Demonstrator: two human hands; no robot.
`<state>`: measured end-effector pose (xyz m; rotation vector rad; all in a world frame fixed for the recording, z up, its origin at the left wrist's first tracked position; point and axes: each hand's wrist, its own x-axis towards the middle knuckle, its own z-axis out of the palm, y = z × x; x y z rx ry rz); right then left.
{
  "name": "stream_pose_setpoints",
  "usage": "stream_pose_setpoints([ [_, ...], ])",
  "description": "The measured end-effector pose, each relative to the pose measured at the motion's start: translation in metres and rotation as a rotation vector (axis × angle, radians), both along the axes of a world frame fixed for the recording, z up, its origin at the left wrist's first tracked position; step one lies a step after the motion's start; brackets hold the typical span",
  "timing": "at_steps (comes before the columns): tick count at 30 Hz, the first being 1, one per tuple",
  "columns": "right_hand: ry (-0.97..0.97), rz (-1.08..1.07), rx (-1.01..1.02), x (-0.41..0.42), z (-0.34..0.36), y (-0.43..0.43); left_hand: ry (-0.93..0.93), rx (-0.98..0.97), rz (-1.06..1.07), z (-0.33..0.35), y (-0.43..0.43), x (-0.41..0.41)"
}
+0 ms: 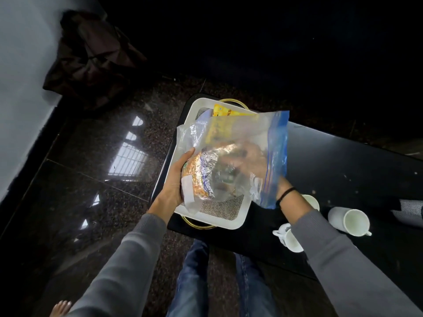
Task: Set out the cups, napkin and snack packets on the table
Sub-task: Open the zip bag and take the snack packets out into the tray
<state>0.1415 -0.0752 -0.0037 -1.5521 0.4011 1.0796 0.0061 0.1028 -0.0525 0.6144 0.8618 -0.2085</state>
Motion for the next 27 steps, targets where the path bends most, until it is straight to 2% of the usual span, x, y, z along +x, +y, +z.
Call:
stream_pose_setpoints([
  [1,-0.052,0.039,0.027,0.003,0.007,0.002,-0.022,-0.010,0.036,-0.001,0.002,0.000],
  [2,-0.047,-0.001,0.063,0.005,0.019,0.001,-0.044,-0.018,0.069,-0.002,0.003,-0.001],
  [7,-0.255,-0.045,0.143,0.010,0.036,-0.016,-0.059,-0.018,0.207,-0.009,0.013,-0.017],
  [12,-0.361,-0.326,0.138,0.020,0.041,-0.027,-0.070,0.026,0.356,-0.014,0.022,-0.040],
  [18,-0.235,-0.628,0.150,0.010,0.016,-0.035,-0.022,0.033,0.420,-0.023,0.037,-0.063],
  [22,-0.141,-0.817,0.009,-0.003,-0.011,-0.033,0.041,0.164,0.392,-0.031,0.048,-0.079],
  [25,-0.177,-0.787,-0.122,-0.015,-0.034,-0.031,0.133,0.248,0.325,-0.032,0.051,-0.084],
  [27,-0.193,-0.682,-0.166,-0.023,-0.047,-0.030,0.112,0.250,0.309,-0.037,0.052,-0.084],
])
